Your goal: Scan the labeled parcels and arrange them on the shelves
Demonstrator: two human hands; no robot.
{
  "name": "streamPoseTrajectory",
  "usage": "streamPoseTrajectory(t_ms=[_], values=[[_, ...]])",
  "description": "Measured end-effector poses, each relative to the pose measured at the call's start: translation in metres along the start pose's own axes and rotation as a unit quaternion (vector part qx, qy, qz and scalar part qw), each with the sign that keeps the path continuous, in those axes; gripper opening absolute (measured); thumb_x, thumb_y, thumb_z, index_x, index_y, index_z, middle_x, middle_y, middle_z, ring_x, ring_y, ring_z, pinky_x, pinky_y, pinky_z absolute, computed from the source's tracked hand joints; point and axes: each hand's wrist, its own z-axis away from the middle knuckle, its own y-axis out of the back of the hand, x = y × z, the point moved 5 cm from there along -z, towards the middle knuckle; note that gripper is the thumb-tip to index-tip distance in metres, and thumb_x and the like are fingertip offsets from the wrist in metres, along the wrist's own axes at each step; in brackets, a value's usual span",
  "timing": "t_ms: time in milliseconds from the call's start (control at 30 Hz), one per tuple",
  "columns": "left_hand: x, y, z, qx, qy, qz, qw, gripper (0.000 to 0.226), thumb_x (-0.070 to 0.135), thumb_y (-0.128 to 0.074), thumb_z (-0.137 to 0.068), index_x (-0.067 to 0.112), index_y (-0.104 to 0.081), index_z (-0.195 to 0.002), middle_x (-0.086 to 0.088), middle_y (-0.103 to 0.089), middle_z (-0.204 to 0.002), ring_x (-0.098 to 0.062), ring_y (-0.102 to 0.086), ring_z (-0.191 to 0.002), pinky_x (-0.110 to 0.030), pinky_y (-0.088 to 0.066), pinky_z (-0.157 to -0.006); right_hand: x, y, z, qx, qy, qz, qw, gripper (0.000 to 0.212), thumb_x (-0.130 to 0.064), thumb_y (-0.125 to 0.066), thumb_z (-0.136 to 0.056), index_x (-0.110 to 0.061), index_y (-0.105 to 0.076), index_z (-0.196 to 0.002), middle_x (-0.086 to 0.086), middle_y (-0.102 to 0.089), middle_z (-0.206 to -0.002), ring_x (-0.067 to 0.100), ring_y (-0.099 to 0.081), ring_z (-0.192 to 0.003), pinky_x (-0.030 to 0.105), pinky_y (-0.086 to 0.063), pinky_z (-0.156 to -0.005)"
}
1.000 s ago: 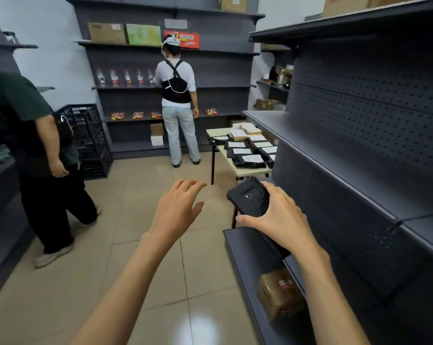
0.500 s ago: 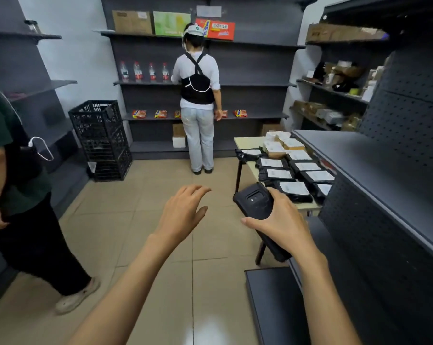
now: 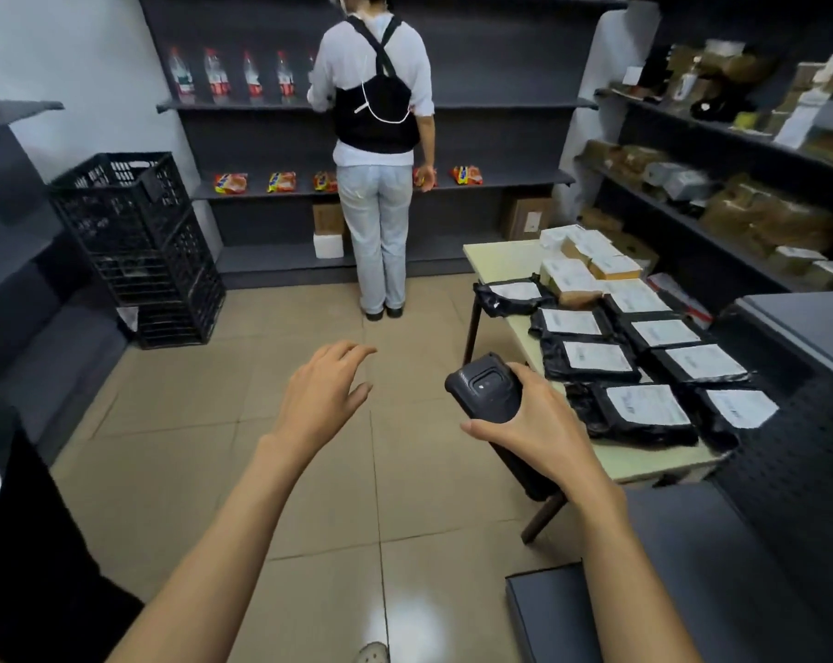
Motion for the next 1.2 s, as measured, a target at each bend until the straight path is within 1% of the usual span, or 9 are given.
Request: streamPoseTrajectory(t_ms=[100, 233, 367, 533, 667, 767, 933, 1067, 1200], values=[[-0.027, -0.016, -0.063, -0.015, -0.015, 0.010, 1.000, 0.043, 0.028, -0.064, -0.092, 0.022, -0.054, -0.133, 0.002, -0.058, -0.127, -0.022, -0.052, -0.119, -0.038, -0.049, -0.082, -0.006, -0.007, -0.055, 0.015, -0.022, -0.001, 1.000, 0.091, -0.060, -0.082, -0.063, -0.029, -0.045, -0.140, -0.007, -0.054, -0.133, 0.018, -0.054, -0.121, 0.042, -0.048, -0.095], [-0.046, -0.060, -0.168, -0.062, -0.057, 0.027, 0.996, 0.044, 0.029, -0.062, -0.093, 0.024, -0.052, -0.135, 0.003, -0.055, -0.130, -0.021, -0.049, -0.122, -0.037, -0.047, -0.085, 0.003, -0.016, -0.142, 0.029, -0.075, -0.011, 0.997, 0.087, -0.058, -0.084, -0.066, -0.028, -0.046, -0.138, -0.007, -0.055, -0.128, 0.017, -0.053, -0.119, 0.037, -0.046, -0.092], [-0.041, -0.115, -0.248, -0.109, -0.097, 0.038, 0.989, 0.046, 0.031, -0.061, -0.093, 0.023, -0.049, -0.137, 0.002, -0.054, -0.131, -0.021, -0.049, -0.122, -0.037, -0.047, -0.086, 0.031, -0.024, -0.213, 0.032, -0.132, -0.011, 0.991, 0.087, -0.064, -0.080, -0.059, -0.031, -0.048, -0.133, -0.009, -0.058, -0.123, 0.017, -0.057, -0.114, 0.046, -0.051, -0.094], [-0.034, -0.186, -0.351, -0.149, -0.127, 0.045, 0.980, 0.047, 0.031, -0.062, -0.092, 0.024, -0.049, -0.138, 0.003, -0.053, -0.133, -0.023, -0.052, -0.118, -0.041, -0.051, -0.086, 0.071, -0.024, -0.312, 0.043, -0.178, -0.019, 0.983, 0.082, -0.066, -0.079, -0.058, -0.032, -0.050, -0.127, -0.009, -0.057, -0.117, 0.019, -0.059, -0.108, 0.047, -0.052, -0.091], [-0.014, -0.226, -0.449, -0.160, -0.161, 0.040, 0.973, 0.047, 0.028, -0.060, -0.093, 0.025, -0.048, -0.138, 0.003, -0.052, -0.133, -0.023, -0.054, -0.115, -0.038, -0.048, -0.080, 0.106, -0.007, -0.400, 0.058, -0.202, -0.022, 0.977, 0.084, -0.062, -0.082, -0.062, -0.028, -0.048, -0.132, -0.008, -0.057, -0.120, 0.018, -0.058, -0.113, 0.042, -0.051, -0.087], [0.006, -0.252, -0.520, -0.172, -0.176, 0.048, 0.968, 0.046, 0.031, -0.060, -0.094, 0.026, -0.048, -0.137, 0.005, -0.052, -0.132, -0.023, -0.054, -0.115, -0.037, -0.048, -0.083, 0.131, 0.013, -0.459, 0.074, -0.217, -0.030, 0.973, 0.083, -0.059, -0.083, -0.065, -0.028, -0.047, -0.134, -0.008, -0.057, -0.121, 0.017, -0.058, -0.112, 0.036, -0.047, -0.081], [0.043, -0.304, -0.611, -0.212, -0.188, 0.075, 0.956, 0.051, 0.031, -0.060, -0.093, 0.028, -0.044, -0.142, 0.007, -0.047, -0.141, -0.021, -0.047, -0.125, -0.038, -0.045, -0.087, 0.172, 0.038, -0.525, 0.089, -0.261, -0.035, 0.961, 0.090, -0.058, -0.083, -0.068, -0.022, -0.044, -0.140, -0.003, -0.056, -0.129, 0.021, -0.056, -0.117, 0.043, -0.050, -0.093], [0.078, -0.361, -0.669, -0.258, -0.205, 0.092, 0.940, 0.055, 0.027, -0.060, -0.092, 0.026, -0.042, -0.144, 0.003, -0.044, -0.144, -0.023, -0.044, -0.127, -0.037, -0.043, -0.093, 0.211, 0.048, -0.561, 0.094, -0.319, -0.023, 0.943, 0.090, -0.057, -0.082, -0.072, -0.021, -0.041, -0.144, -0.001, -0.054, -0.134, 0.023, -0.057, -0.118, 0.034, -0.044, -0.079], [0.115, -0.419, -0.715, -0.295, -0.231, 0.088, 0.923, 0.058, 0.026, -0.058, -0.093, 0.024, -0.037, -0.147, 0.001, -0.041, -0.147, -0.025, -0.041, -0.130, -0.039, -0.043, -0.095, 0.251, 0.052, -0.593, 0.092, -0.374, -0.018, 0.923, 0.096, -0.057, -0.080, -0.075, -0.022, -0.032, -0.151, -0.001, -0.047, -0.144, 0.024, -0.053, -0.126, 0.032, -0.039, -0.078]])
